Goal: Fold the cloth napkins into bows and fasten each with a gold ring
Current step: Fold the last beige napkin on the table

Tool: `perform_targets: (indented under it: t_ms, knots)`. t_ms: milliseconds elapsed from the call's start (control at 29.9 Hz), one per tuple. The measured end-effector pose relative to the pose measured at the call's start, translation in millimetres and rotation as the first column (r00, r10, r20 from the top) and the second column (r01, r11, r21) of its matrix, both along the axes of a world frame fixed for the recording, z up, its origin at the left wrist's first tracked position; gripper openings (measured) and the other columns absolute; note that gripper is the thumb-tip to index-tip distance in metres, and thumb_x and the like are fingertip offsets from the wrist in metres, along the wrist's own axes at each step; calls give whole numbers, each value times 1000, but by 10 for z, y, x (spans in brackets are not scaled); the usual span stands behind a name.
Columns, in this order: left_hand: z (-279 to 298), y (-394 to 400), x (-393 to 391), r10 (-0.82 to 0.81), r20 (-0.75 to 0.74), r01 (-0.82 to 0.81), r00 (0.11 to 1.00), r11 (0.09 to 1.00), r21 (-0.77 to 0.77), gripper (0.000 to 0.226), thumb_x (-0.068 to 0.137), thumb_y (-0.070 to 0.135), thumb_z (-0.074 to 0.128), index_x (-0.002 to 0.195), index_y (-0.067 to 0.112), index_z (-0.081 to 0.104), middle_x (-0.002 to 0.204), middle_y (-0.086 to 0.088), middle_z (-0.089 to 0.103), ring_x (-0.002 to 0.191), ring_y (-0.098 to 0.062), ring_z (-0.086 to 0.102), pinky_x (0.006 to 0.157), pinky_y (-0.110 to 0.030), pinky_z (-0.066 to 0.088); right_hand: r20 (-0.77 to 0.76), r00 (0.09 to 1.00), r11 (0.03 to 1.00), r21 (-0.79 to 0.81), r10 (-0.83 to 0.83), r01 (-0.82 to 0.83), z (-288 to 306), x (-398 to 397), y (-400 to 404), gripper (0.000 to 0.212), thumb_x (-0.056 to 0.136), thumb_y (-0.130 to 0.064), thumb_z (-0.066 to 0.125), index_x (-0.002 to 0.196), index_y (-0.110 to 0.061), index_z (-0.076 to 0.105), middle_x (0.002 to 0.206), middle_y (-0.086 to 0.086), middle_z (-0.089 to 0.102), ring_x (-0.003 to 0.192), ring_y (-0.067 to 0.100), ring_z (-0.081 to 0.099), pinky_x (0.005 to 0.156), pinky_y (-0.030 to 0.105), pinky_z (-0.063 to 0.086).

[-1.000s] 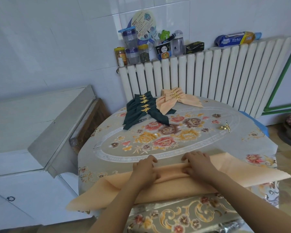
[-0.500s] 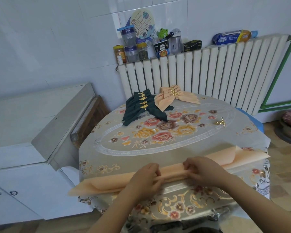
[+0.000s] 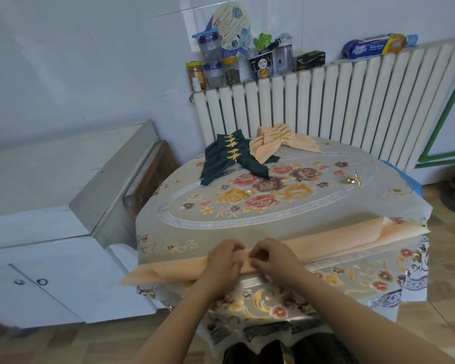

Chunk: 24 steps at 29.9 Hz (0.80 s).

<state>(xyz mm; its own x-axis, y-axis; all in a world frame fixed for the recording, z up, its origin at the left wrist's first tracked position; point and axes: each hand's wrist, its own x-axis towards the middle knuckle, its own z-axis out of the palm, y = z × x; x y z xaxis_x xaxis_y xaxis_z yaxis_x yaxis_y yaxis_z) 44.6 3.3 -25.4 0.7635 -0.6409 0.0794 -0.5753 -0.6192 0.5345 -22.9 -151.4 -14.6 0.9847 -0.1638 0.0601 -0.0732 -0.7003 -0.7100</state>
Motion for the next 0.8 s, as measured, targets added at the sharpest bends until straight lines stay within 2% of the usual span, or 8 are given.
perform_targets:
  t_ms: [100,200,301,401,568,702,802]
  knots:
    - [-24,272,136,38,39,-42,999,991,127,32,91,30,54,122,28,49,125,8,42,119,-10,37,98,-28,23,-43,999,1000,4,-16,16,-27,67,96,23,79,-24,69,102,-26,70,89,-5,50,85,13,54,77,21,41]
    - [-10,396,237,83,34,-88,996,982,169,36,89,39,58,123,32,51,118,10,42,117,-10,37,95,-27,23,-69,997,999,-33,-32,30,-21,116,163,26,79,-34,69,105,-34,69,89,-6,45,87,14,52,81,23,41]
    - [89,324,296,147,-9,-141,989,968,209,30,82,44,66,107,33,56,104,11,50,106,-12,46,91,-29,29,-88,995,997,-58,-57,52,-29,152,194,28,78,-40,70,106,-38,69,88,-7,43,89,13,50,84,25,42]
    - [182,263,356,163,-7,-152,987,934,322,30,79,50,67,93,26,57,97,7,61,94,-15,54,86,-32,37,-84,993,996,-51,-79,75,-36,158,222,29,78,-41,70,106,-38,69,90,-5,44,93,17,53,85,26,43]
    - [283,222,373,153,-48,-125,987,922,367,34,80,49,66,92,18,62,90,0,63,85,-17,57,67,-30,40,-88,992,994,-57,-95,90,-20,160,229,30,79,-40,69,108,-37,69,91,-4,44,95,18,53,88,28,44]
    - [366,260,388,127,-130,-60,983,901,429,35,78,48,69,98,20,58,93,3,59,87,-16,55,71,-29,42,-105,990,994,-55,-99,94,-20,156,236,32,78,-41,70,109,-37,68,89,-6,43,93,16,52,88,27,44]
    - [460,206,287,132,7,-121,991,893,433,31,77,39,71,95,20,54,92,3,57,87,-16,54,70,-29,41,-125,988,994,-68,-96,88,-17,163,233,33,78,-41,70,110,-38,68,90,-6,43,92,15,51,88,28,43]
